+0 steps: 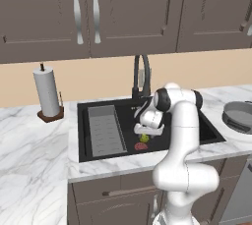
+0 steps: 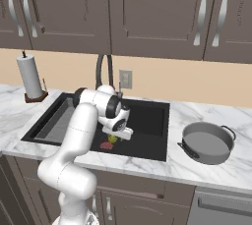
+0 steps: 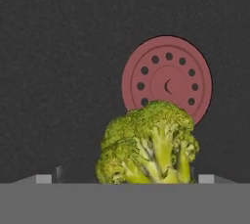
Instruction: Dump the broccoli from the pot into the sink. Then turn on the water and wash the broccoli. Then turn off the water and put the broccoli back in the pot.
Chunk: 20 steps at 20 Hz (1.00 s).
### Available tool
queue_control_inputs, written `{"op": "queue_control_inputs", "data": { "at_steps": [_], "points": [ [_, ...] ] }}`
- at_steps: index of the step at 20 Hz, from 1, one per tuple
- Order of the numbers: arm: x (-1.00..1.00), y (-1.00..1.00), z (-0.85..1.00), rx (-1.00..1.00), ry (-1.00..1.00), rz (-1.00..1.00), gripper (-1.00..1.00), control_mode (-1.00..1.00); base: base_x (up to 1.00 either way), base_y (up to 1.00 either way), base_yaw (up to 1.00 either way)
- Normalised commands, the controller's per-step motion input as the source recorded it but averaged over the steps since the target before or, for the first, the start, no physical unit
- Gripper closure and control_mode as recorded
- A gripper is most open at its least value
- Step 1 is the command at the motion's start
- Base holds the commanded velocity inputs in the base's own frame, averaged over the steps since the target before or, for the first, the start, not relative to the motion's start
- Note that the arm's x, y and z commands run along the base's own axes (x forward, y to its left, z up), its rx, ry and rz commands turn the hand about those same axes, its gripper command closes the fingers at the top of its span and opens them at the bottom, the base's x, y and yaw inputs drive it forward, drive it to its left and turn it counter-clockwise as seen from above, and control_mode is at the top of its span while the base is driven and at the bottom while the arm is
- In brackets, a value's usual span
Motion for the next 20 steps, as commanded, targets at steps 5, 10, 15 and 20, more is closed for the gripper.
{"op": "queue_control_inputs", "data": {
  "at_steps": [5,10,15,20],
  "points": [
    [-0.46,-0.16,-0.29,0.0,0.0,0.0,-1.0,-1.0,0.0,0.0,0.0],
    [-0.33,-0.01,-0.3,0.0,0.0,0.0,-1.0,-1.0,0.0,0.0,0.0],
    [-0.16,0.0,-0.32,0.0,0.0,0.0,1.0,-1.0,0.0,0.0,0.0],
    [-0.06,-0.01,-0.27,0.0,0.0,0.0,1.0,-1.0,0.0,0.0,0.0]
  ]
}}
